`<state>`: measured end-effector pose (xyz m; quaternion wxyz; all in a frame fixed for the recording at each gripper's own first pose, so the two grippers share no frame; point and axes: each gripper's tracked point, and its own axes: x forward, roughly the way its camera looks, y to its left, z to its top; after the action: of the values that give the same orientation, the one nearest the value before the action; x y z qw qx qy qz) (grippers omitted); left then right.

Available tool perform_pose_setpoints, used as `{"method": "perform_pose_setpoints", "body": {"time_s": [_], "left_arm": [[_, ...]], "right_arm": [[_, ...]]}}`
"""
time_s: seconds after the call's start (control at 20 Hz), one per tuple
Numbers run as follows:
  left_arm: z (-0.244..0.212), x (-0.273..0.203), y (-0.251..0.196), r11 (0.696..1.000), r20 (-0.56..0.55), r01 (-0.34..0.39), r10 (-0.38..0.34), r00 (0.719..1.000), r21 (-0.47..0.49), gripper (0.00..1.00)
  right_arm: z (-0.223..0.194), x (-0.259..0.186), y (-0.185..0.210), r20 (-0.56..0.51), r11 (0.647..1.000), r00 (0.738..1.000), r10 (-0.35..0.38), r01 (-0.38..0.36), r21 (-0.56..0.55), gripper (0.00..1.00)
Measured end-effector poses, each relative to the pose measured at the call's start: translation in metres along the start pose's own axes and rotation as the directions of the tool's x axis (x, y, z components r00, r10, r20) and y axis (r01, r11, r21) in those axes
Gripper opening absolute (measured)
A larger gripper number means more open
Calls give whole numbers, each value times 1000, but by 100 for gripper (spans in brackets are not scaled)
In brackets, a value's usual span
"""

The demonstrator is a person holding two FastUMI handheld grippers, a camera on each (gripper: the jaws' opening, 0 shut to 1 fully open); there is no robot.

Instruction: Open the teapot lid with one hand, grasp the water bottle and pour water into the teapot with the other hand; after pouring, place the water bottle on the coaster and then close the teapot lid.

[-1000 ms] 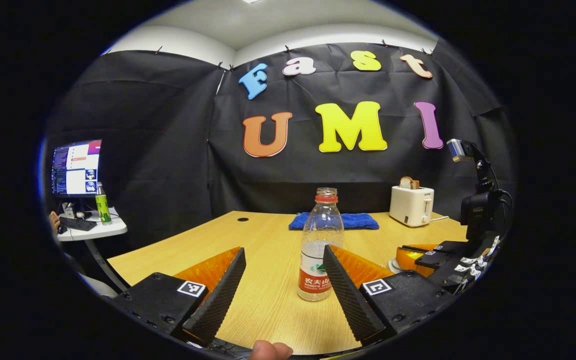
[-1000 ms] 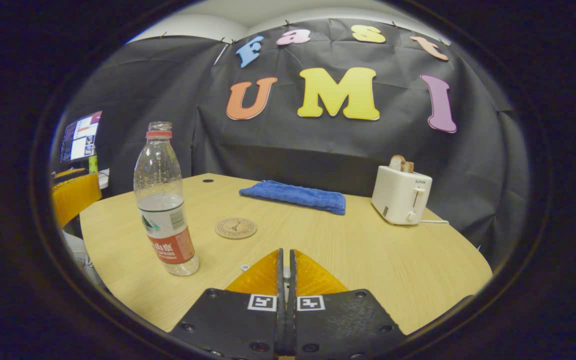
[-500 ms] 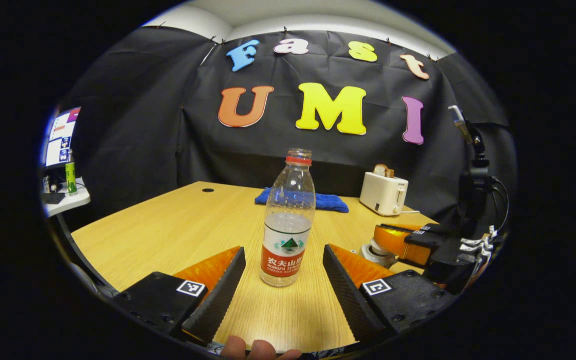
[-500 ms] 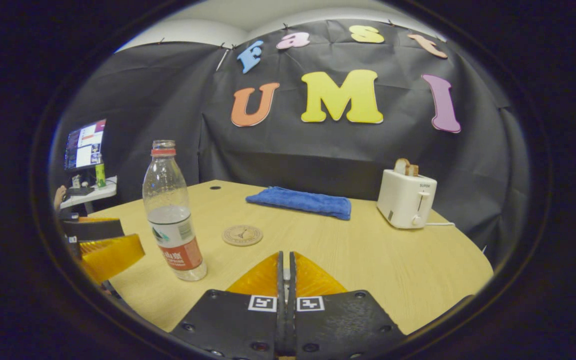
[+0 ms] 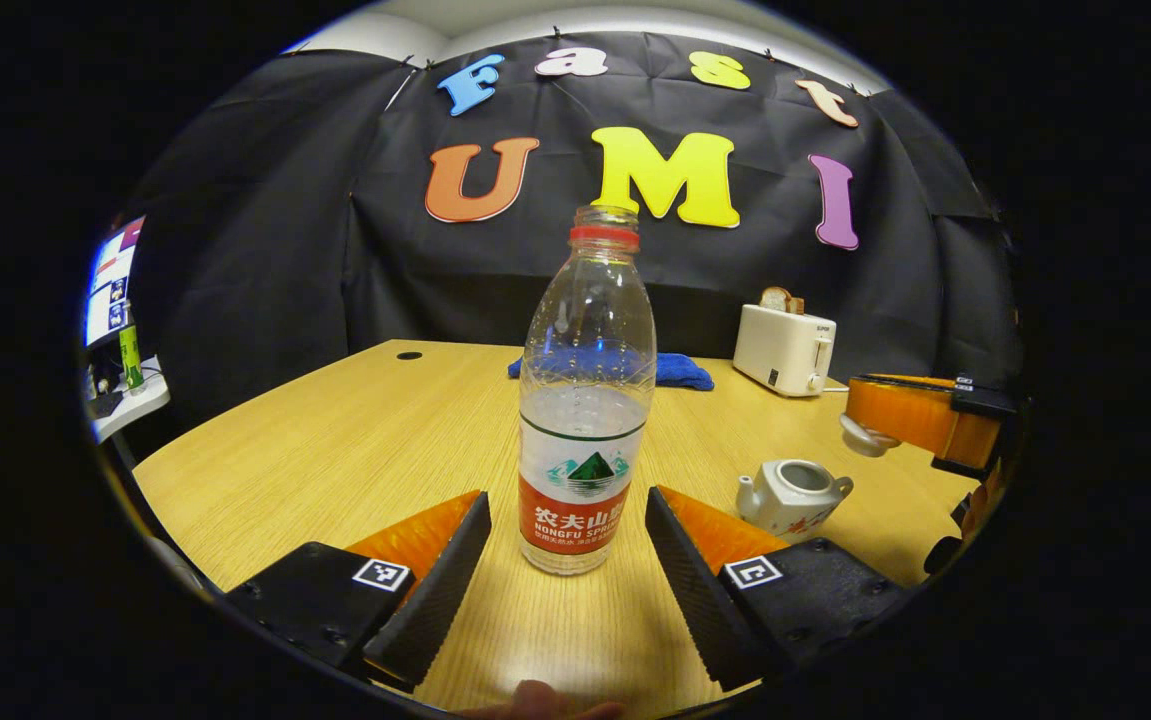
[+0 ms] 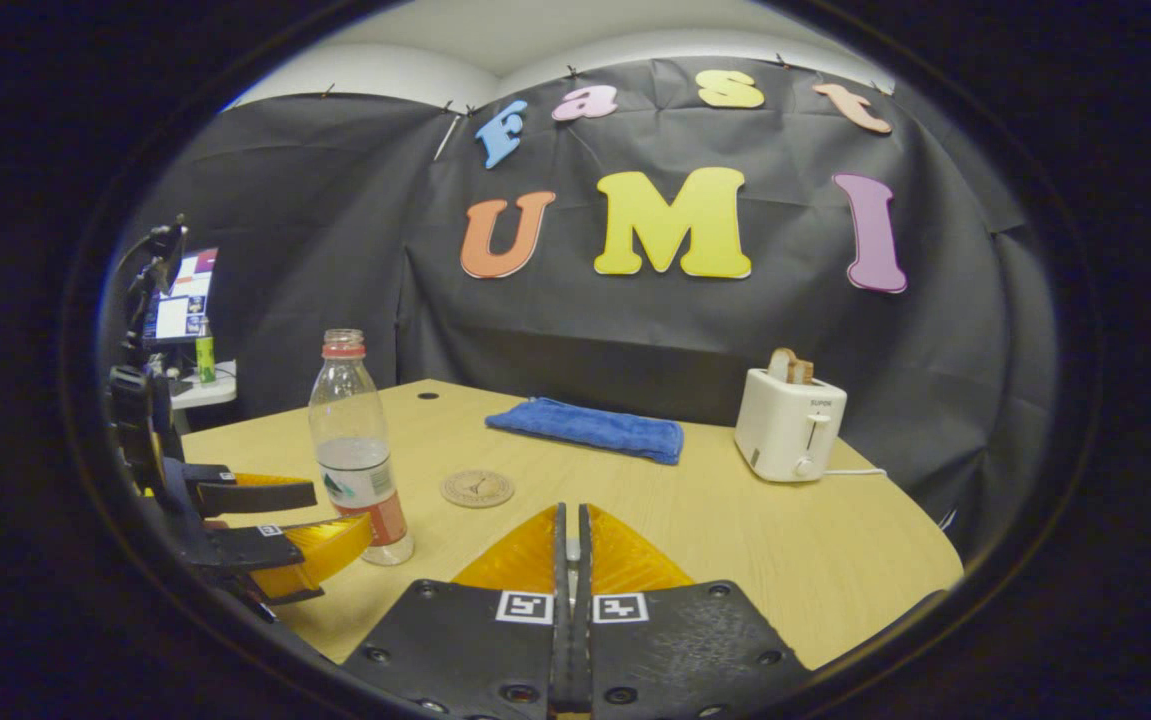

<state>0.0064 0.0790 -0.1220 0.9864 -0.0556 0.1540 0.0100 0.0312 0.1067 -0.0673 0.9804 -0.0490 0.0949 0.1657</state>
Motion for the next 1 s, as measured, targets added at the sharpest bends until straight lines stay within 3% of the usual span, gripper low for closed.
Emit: {"method": "perform_pose_setpoints", "body": {"time_s": [0.35,0.6,0.7,0.85,1.0], "left_arm": [[3,14,-6,998,-6,2,-2,1000,59,98],[9,15,-7,991,6,-18,18,1000,131,77],[11,11,-6,986,-4,-32,33,999,165,75],[27,4,-1,959,25,-64,60,998,277,74],[38,-3,12,901,53,-117,104,993,417,72]], "right_arm": [[-6,-12,-22,-8,1000,1000,-23,23,4,0],[-14,-18,-34,-28,999,999,-24,25,22,0],[-14,-20,-38,-29,999,999,-24,25,24,0],[-14,-25,-45,-26,999,999,-22,22,31,0],[-16,-30,-54,-27,999,1000,-14,15,40,0]]}}
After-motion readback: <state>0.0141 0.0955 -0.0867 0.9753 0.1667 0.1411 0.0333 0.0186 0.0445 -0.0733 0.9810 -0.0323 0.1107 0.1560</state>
